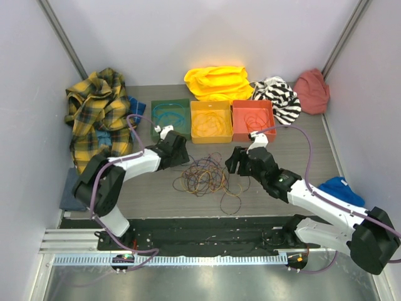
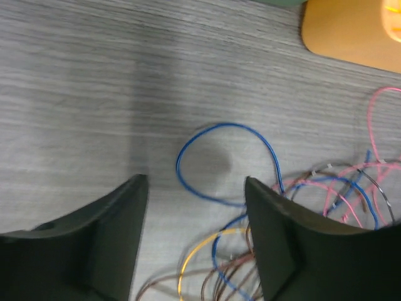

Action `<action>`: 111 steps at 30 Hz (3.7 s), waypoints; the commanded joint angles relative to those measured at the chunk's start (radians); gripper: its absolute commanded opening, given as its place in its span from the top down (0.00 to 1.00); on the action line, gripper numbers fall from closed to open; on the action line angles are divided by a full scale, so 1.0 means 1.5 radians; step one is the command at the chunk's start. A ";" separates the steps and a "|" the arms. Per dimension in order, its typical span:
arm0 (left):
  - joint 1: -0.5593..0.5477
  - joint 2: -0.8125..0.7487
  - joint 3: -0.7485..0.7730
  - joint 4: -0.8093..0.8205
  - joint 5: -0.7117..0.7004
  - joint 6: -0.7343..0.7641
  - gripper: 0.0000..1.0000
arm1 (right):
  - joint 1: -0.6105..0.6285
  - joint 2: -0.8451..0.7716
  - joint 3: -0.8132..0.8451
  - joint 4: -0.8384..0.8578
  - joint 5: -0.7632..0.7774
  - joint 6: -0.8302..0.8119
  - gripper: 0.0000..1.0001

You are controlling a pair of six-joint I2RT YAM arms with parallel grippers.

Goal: Untangle the cables

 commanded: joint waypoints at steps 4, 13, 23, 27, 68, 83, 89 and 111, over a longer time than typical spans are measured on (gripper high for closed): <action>0.002 0.046 0.028 0.019 -0.016 -0.023 0.44 | 0.004 -0.056 -0.011 0.019 0.015 0.002 0.32; 0.001 0.118 0.092 -0.090 -0.053 0.010 0.64 | 0.004 -0.043 -0.009 0.025 0.009 0.003 0.32; 0.005 0.136 0.048 -0.150 -0.080 -0.034 1.00 | 0.004 -0.065 -0.026 0.019 0.017 0.006 0.32; 0.021 0.071 -0.008 -0.158 -0.084 -0.041 1.00 | 0.005 -0.078 -0.036 0.015 0.018 0.009 0.32; 0.026 -0.357 -0.068 -0.187 0.011 -0.057 0.61 | 0.063 0.170 0.036 0.127 -0.049 -0.002 0.48; 0.025 -0.378 -0.129 -0.151 0.034 -0.081 0.65 | 0.064 0.365 0.135 0.162 0.011 -0.016 0.54; 0.025 -0.369 -0.133 -0.153 0.036 -0.082 0.66 | 0.064 0.392 0.146 0.160 0.019 -0.015 0.56; 0.024 -0.396 -0.137 -0.130 0.011 -0.069 0.67 | 0.072 0.074 0.327 -0.029 0.059 -0.100 0.99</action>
